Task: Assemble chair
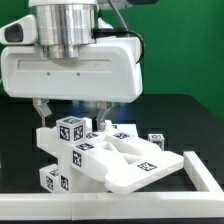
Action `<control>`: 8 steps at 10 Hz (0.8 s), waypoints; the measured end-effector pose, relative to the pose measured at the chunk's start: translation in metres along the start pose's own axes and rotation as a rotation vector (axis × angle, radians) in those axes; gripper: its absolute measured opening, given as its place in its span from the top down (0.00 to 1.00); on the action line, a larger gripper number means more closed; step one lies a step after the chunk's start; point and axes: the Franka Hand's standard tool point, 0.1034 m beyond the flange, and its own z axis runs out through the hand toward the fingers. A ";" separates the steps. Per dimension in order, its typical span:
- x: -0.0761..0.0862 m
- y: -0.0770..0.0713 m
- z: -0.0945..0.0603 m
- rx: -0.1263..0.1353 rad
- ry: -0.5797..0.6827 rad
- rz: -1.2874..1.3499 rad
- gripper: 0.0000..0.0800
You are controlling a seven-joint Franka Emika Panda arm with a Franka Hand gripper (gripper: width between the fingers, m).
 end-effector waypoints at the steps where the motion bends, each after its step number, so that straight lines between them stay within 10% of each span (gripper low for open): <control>1: 0.001 0.000 -0.001 -0.004 0.004 -0.104 0.19; 8: 0.004 0.021 0.002 -0.020 0.014 -0.822 0.19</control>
Offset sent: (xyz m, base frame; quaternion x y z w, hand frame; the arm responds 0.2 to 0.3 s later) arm -0.0124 0.0148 -0.0163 0.0284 0.0079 -0.2525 0.9671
